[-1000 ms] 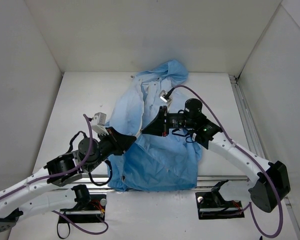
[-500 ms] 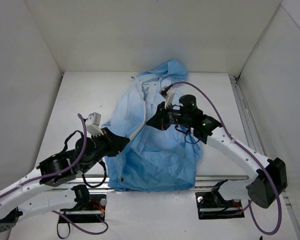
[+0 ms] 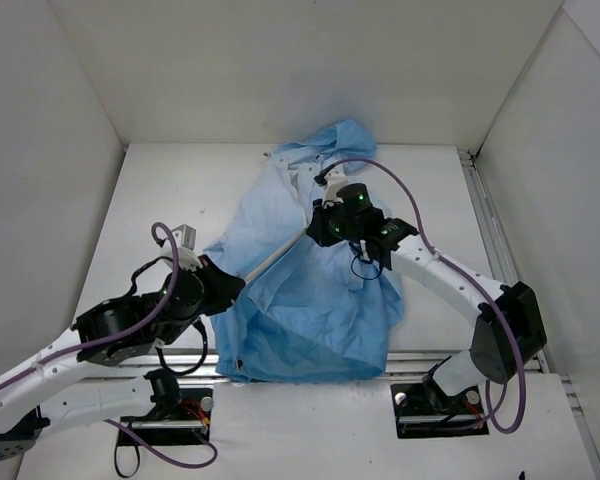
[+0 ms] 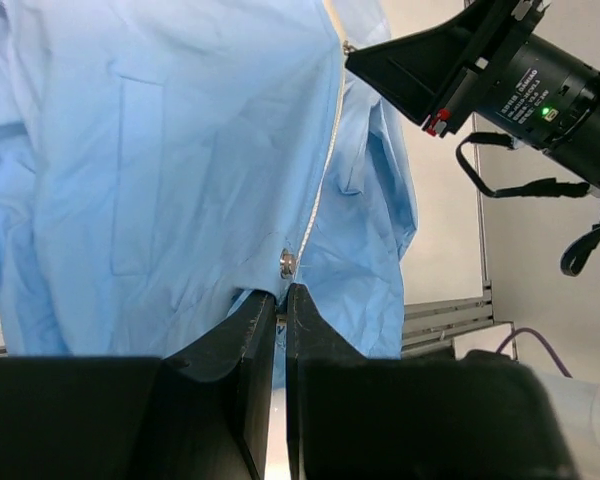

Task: Zip up the jacket

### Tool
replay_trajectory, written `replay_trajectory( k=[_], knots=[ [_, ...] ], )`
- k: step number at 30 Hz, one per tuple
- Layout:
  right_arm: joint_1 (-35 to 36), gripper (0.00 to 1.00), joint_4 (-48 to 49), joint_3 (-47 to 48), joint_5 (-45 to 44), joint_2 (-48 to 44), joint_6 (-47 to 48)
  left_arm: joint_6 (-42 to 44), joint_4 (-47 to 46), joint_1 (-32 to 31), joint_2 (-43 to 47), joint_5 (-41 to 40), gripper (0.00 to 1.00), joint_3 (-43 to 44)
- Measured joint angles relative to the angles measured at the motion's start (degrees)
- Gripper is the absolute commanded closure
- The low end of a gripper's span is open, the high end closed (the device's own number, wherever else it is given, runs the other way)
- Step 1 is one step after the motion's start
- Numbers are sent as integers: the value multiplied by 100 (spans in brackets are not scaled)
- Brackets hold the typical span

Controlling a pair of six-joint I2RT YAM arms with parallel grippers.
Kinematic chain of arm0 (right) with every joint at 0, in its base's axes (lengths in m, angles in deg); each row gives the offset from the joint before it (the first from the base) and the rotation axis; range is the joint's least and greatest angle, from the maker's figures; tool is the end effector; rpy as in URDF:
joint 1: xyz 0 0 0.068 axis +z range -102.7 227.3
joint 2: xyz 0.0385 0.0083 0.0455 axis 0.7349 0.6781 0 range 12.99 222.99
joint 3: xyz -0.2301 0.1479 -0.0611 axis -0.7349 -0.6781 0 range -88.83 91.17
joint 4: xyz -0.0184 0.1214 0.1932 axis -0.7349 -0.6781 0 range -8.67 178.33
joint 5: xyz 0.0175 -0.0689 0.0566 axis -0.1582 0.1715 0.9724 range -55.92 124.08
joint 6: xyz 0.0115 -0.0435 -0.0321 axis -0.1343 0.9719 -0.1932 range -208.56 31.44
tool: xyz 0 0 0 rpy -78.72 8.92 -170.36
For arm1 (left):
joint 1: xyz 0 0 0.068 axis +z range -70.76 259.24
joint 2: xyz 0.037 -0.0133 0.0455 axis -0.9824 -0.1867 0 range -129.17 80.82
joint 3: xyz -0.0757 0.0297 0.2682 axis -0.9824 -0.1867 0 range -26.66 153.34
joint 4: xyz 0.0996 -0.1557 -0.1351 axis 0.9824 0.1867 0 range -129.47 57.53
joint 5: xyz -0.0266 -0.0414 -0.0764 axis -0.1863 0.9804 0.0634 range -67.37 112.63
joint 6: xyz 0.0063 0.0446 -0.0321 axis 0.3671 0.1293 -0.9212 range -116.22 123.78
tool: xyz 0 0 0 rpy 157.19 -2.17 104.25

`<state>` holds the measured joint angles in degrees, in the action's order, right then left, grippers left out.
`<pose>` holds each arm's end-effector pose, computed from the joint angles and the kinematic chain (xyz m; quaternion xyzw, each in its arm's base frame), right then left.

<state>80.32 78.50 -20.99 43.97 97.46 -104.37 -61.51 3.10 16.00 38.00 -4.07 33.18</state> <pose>0.2576 0.1752 0.3318 -0.1716 0.8307 0.2835 0.4474 0.0606 -0.0826 0.3705 -0.1378 0.8208 -0.3825 0.4013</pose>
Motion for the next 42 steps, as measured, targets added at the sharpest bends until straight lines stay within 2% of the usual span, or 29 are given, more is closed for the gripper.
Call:
replay_trajectory(
  k=[5, 11, 14, 18, 24, 26, 30, 38, 42],
  knots=[
    [-280, 100, -125, 407, -173, 116, 66, 83, 400, 0, -256, -348, 100, 669],
    [-503, 100, -138, 1298, -354, 114, 118, 1008, 369, 15, -1038, -848, 100, 2026],
    [-577, 100, -181, 1657, -584, 114, 186, 1631, 299, 256, -1552, -922, 100, 2741],
    [-719, 100, -387, 2236, -986, 114, 345, 2455, 186, 933, -2144, -713, 100, 3486],
    [-859, 100, -409, 3056, -1244, 76, 584, 3233, 232, 2699, -3276, 195, 100, 5108],
    [-872, 100, -385, 3077, -1143, -28, 584, 3329, 240, 3167, -3471, 533, 100, 5353],
    [-859, 100, -293, 2667, -791, -428, 562, 3340, 345, 3956, -3475, 1377, 100, 5263],
    [-828, 100, -55, 1408, -157, -846, 330, 3058, 535, 5473, -2771, 3034, 100, 4118],
    [-822, 100, 61, 1069, 90, -848, 238, 2914, 520, 5884, -2472, 3565, 100, 3464]
  ],
)
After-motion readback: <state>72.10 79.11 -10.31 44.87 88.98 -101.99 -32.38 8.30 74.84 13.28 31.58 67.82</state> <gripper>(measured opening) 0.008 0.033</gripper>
